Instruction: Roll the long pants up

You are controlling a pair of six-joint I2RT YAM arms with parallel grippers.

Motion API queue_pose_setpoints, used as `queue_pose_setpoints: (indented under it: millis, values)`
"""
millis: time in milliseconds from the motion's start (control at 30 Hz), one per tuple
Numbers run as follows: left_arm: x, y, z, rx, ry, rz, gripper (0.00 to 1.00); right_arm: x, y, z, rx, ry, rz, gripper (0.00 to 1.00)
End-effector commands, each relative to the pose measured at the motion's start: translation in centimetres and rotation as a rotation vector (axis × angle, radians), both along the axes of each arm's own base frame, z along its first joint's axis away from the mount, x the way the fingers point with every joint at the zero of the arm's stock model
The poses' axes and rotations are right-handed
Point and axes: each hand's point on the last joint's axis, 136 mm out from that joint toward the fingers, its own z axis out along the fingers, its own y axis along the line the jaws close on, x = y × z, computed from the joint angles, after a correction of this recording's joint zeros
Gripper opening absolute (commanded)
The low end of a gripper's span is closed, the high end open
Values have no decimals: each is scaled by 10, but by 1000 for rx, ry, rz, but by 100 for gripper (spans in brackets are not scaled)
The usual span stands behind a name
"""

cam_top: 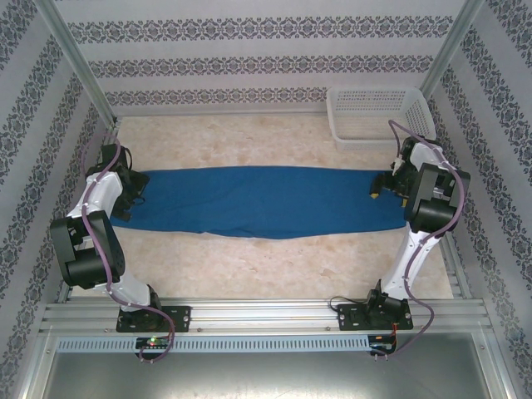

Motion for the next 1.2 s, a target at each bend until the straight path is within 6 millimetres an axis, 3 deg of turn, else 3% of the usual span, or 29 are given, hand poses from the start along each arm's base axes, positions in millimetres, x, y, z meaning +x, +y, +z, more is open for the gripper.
queue_pose_setpoints:
  millis: [0,133,233,400,633,700,833,867,900,1033,1100,1167]
  values:
    - [0,1,-1,1,-3,-9,100,1,-11,9,-61,12,1,93]
    - [4,0,-1,-7,-11,-11,100,5,-20,27,-50,-15,-20,93]
    - [6,0,-3,-18,-13,-10,100,4,-32,27,-74,-6,-19,93]
    - [5,1,-3,-11,-9,-8,100,1,-46,10,-79,35,-35,92]
    - [5,2,-3,-5,-2,-4,100,-8,-39,-22,-2,101,-62,79]
    - [5,2,-3,-5,-1,-6,100,-12,-37,-31,-4,116,-58,71]
    - [4,2,-3,-4,1,-5,100,-21,-29,-44,32,135,-63,40]
    - [4,2,-3,-5,1,-4,100,-22,-26,-46,49,139,-65,9]
    - [4,2,-2,-6,-1,-5,100,-23,-27,-45,50,141,-69,0]
    - [4,1,4,-11,-7,-2,100,-24,-38,-17,-6,126,-93,0]
    - [4,-1,7,-18,-15,-1,100,-23,-54,13,-86,96,-124,0]
    - [4,-6,10,-45,-37,-2,100,-25,-77,55,-193,65,-182,0]
